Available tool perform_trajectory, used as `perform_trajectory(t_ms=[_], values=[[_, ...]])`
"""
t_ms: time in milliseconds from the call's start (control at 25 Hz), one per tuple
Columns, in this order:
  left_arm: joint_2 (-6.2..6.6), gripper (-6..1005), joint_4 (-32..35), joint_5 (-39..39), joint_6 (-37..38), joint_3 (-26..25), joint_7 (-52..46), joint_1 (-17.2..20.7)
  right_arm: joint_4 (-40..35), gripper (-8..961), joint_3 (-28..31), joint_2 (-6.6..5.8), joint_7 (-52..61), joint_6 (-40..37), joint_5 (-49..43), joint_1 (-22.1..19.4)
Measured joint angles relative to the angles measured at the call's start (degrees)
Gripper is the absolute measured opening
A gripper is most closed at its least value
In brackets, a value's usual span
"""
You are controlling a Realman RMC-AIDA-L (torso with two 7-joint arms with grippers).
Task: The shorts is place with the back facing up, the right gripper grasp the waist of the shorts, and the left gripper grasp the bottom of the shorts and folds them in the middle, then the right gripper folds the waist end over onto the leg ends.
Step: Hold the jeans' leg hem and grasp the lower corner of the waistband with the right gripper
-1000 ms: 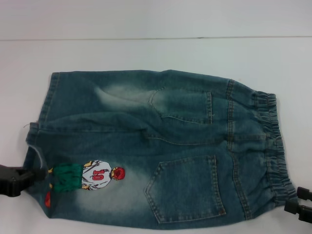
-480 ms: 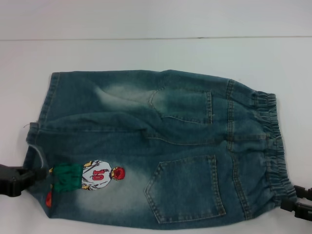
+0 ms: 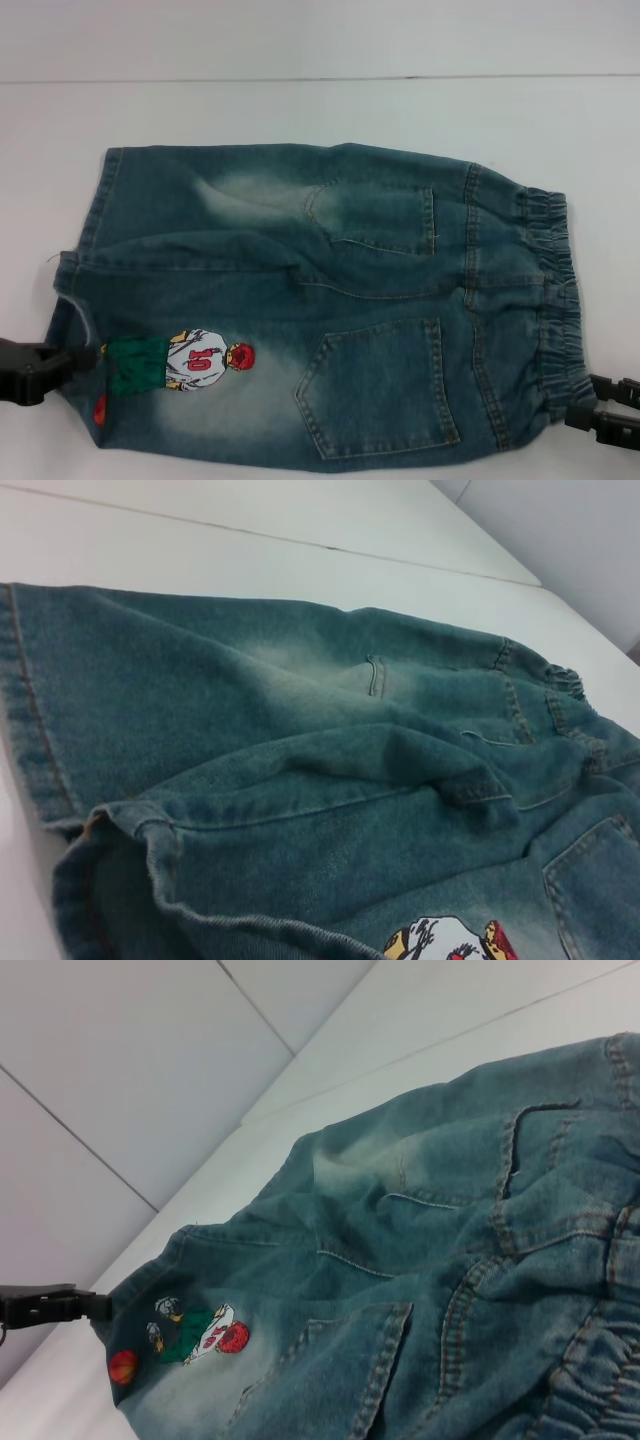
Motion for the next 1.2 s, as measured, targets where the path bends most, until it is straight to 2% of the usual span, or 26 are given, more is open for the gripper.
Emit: perform_trajectory(t_ms=[1200], values=[[0.15,19,-1.36,-0.13,-0.21,0.35,0.17,-0.47,-0.29,885,-0.31,-0.48,2.3,-0.12,-3.54,2.05]])
